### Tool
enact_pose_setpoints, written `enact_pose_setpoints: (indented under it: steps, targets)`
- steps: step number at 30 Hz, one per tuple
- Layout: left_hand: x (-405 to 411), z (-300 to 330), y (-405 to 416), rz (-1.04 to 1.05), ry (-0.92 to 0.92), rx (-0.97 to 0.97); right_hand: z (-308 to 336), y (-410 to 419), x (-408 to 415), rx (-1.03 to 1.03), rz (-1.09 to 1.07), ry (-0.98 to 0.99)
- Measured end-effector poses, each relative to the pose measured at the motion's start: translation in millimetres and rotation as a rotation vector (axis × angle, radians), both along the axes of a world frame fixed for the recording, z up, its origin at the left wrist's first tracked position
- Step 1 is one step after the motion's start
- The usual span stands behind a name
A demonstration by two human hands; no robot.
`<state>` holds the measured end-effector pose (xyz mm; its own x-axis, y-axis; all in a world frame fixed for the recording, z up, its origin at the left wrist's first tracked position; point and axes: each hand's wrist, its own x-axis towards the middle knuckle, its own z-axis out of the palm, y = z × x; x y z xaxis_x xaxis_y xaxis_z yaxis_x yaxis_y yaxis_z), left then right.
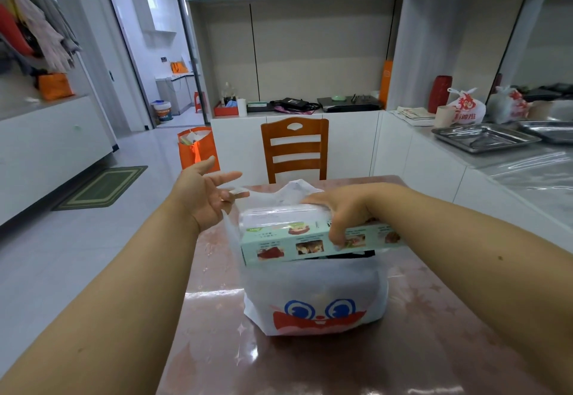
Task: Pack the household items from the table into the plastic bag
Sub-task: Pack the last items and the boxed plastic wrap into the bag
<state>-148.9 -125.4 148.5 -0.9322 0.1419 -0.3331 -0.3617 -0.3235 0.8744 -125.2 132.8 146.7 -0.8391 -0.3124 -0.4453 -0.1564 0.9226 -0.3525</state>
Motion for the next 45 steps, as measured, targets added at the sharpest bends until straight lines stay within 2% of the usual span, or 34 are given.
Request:
enact_pose_setpoints:
  steps: [3, 6, 8, 12, 18, 23, 25, 29, 32, 35, 36, 38, 39, 41, 45]
  targets:
    - [4.2, 2.0, 19.9, -0.031, 0.015, -0.123, -2.5, -13.1, 9.7, 0.119, -0.017, 0.292]
    - [10.1, -0.4, 38.3, -0.068, 0.032, -0.222, -8.3, -29.7, 12.3, 0.281, 0.074, 0.447]
    - [10.7, -2.4, 35.7, -0.061, 0.036, -0.193, -11.6, -30.3, 9.5, 0.314, 0.093, 0.466]
    - [1.1, 0.1, 3.2, 0.021, -0.010, -0.067, 1.4, -11.1, 2.6, 0.206, 0.005, 0.373]
    - [3.6, 10.2, 5.3, -0.010, -0.031, -0.174, 6.7, -34.9, 1.2, 0.431, 0.110, 0.598]
    - [9.9, 0.8, 22.5, -0.014, 0.062, -0.154, -11.1, -62.5, 5.0, 0.509, 0.239, 0.550]
    - [9.6, -11.1, 23.6, -0.010, 0.100, -0.206, -11.8, -55.1, 3.6, 0.478, 0.252, 0.488]
    - [13.4, -34.0, 38.0, -0.102, 0.173, -0.588, -26.4, -46.4, 13.4, 0.373, 0.224, 0.506]
    - [22.5, -37.6, 50.7, -0.292, 0.307, -0.779, -30.8, -30.2, 24.2, 0.238, 0.140, 0.530]
    - [28.2, -43.1, 54.2, -0.512, 0.456, -1.100, -23.0, -4.5, 34.6, 0.137, 0.061, 0.553]
    - [30.5, -43.8, 55.9, -0.555, 0.498, -1.232, -17.5, 5.3, 35.3, 0.062, -0.009, 0.548]
    - [34.1, -45.4, 60.4, -0.603, 0.574, -1.439, -7.7, 28.2, 30.6, -0.239, -0.246, 0.460]
    - [35.7, -46.1, 63.1, -0.612, 0.609, -1.501, -4.1, 39.5, 27.3, -0.370, -0.361, 0.373]
    - [38.8, -46.4, 67.6, -0.610, 0.660, -1.565, -0.1, 56.3, 18.7, -0.478, -0.441, 0.237]
    - [38.1, -49.6, 69.3, -0.594, 0.667, -1.595, 0.3, 50.8, -1.5, -0.483, -0.337, 0.037]
